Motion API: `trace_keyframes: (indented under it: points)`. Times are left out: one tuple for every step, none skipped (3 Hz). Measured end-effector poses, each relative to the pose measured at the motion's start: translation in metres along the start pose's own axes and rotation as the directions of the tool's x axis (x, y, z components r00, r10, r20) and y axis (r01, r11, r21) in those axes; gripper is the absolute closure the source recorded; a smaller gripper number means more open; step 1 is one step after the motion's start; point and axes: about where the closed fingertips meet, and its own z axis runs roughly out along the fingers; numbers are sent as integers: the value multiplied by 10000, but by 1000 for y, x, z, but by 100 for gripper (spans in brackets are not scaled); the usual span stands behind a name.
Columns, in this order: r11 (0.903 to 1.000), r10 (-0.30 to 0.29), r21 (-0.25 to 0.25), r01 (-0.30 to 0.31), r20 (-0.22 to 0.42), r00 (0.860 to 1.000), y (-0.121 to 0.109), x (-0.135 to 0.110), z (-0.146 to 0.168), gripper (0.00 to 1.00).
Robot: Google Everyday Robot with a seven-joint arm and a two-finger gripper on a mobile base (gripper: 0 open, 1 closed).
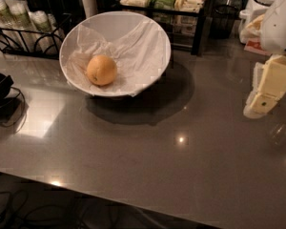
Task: Pick orange from white bowl
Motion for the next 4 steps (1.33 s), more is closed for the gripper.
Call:
trace_keyframes:
  points:
    - [9962, -860, 211, 842, 1092, 9903, -22, -39, 0, 0]
    - [9753, -2206, 483, 2156, 2655, 9385, -40, -91, -5, 0]
    - [9753, -2205, 482, 2154, 2660, 9384, -40, -91, -5, 0]
    - [9821, -1854, 347, 1851, 3517, 9176, -42, -116, 21, 0]
